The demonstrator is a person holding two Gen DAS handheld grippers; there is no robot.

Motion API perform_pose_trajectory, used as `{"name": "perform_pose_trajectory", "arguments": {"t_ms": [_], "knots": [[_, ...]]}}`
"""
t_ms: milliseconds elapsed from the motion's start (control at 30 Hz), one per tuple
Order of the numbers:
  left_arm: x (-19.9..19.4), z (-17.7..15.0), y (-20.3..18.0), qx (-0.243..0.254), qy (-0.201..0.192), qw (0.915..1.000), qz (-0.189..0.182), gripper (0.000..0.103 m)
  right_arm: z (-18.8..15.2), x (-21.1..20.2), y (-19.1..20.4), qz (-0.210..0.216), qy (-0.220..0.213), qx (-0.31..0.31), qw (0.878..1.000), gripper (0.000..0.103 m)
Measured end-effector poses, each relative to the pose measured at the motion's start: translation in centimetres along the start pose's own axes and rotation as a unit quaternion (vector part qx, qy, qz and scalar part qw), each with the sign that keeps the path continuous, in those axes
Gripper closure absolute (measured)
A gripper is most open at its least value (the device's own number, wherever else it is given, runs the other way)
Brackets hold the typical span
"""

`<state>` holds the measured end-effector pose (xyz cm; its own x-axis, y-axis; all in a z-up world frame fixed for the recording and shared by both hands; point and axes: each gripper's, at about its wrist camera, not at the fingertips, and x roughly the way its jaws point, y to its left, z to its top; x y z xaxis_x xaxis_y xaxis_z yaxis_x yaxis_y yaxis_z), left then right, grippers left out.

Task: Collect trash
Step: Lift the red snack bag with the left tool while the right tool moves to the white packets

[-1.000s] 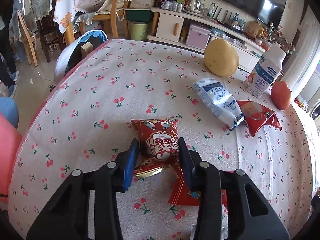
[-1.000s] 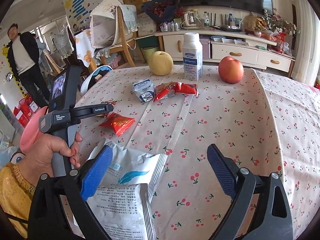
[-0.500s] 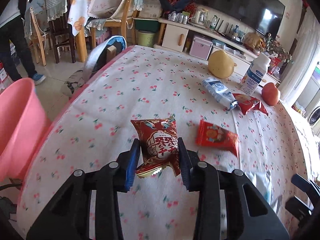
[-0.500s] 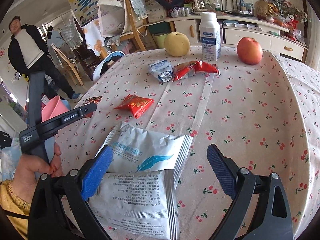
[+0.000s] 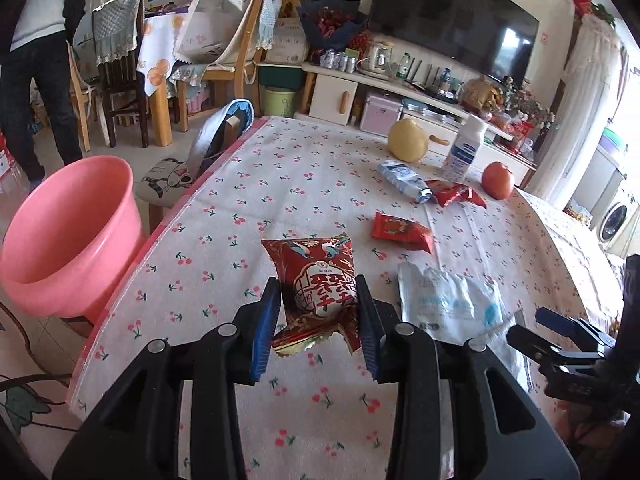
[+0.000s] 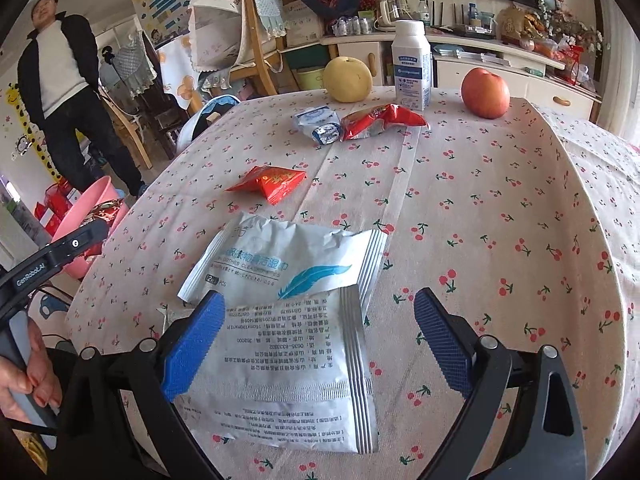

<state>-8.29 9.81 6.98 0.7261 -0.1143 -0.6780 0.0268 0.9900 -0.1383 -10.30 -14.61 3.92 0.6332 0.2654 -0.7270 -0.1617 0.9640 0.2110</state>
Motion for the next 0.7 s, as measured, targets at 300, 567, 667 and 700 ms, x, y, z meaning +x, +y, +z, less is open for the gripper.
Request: {"name": "perform_pose_trajectory", "arguments": {"t_ms": [300, 567, 667, 700], "knots": [[-2.0, -2.0, -0.9, 0.019, -0.006, 0.9994, -0.028, 0.064, -2.1, -1.0, 1.0, -0.009, 0.000, -0.002, 1.000, 0.009], [-2.8, -3.0, -0.5, 0.023, -0.013, 0.9990, -0.036, 0.064, -3.5, -0.8, 1.0, -0.016, 0.025, 0.013, 0.999, 0.009], [-2.9, -3.3, 0.1, 0.019, -0.017, 0.9991, -0.035, 0.064, -3.9, -0.6, 1.6, -0.010, 0.031, 0.009, 0.999, 0.009], [-2.9, -3.4, 0.3, 0.018, -0.018, 0.9991, -0.035, 0.064, -4.0, -0.5, 1.8, -0.007, 0.033, 0.009, 0.999, 0.009]]}}
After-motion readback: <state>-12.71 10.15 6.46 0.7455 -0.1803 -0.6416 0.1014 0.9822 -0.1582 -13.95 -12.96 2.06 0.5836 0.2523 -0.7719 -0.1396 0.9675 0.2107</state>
